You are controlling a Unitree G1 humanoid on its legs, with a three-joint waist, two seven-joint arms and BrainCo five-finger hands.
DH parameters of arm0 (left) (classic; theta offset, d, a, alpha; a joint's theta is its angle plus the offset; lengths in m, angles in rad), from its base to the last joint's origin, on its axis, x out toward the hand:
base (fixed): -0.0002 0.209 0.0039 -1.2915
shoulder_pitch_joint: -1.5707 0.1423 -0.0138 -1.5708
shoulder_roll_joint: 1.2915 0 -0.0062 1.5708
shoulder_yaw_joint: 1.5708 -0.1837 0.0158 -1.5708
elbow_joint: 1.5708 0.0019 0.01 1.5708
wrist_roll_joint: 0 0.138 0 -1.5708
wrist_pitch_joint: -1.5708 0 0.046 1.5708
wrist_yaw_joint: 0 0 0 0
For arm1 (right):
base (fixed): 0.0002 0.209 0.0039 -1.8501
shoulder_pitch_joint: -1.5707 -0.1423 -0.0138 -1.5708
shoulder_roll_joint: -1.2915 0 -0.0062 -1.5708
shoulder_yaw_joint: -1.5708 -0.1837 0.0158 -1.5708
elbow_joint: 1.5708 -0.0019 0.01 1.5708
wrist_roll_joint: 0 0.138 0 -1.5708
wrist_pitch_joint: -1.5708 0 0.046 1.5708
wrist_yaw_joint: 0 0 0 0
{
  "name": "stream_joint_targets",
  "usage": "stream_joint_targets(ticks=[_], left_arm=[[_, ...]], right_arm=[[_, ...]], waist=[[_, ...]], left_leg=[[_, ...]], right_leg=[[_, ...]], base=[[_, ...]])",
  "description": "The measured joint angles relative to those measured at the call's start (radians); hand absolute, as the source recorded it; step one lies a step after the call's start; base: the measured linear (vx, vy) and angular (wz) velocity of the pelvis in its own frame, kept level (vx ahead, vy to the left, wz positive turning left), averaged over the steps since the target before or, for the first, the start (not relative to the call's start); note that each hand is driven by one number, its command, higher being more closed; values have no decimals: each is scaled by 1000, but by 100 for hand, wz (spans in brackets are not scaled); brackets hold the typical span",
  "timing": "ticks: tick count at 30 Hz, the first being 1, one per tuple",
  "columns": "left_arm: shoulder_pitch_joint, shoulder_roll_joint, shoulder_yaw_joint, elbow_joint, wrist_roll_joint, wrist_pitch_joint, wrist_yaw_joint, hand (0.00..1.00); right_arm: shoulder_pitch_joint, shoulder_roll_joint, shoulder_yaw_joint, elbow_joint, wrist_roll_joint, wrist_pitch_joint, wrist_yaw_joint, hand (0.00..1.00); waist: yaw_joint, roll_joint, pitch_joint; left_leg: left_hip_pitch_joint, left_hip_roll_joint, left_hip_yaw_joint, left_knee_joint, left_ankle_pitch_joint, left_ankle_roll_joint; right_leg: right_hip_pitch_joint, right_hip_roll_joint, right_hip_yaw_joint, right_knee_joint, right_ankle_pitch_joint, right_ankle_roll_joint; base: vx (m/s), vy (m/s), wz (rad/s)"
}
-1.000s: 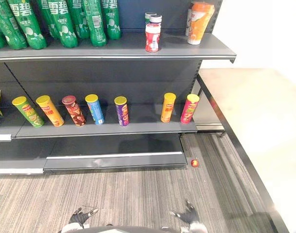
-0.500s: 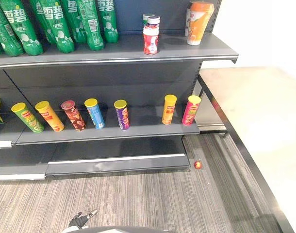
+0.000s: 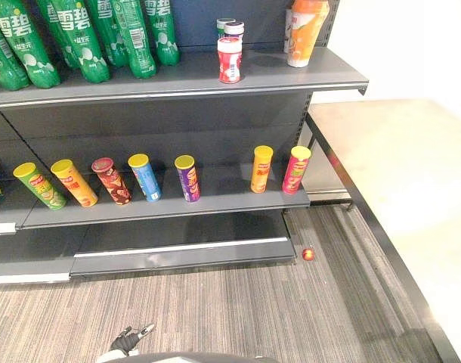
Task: Put the gum and the chips on the shelf.
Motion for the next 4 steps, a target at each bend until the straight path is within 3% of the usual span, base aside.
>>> stream_joint_targets(ticks=[4], left_arm=[[0, 0, -1, 0, 1, 0, 0, 0]], right_arm=[[-1, -2, 2, -1, 0, 0, 1, 0]], waist=[[0, 2, 1]], left_leg=[[0, 0, 9, 0, -6, 2]], right_leg=[[-1, -1, 10, -12, 1, 3]], base=[[5, 4, -7]])
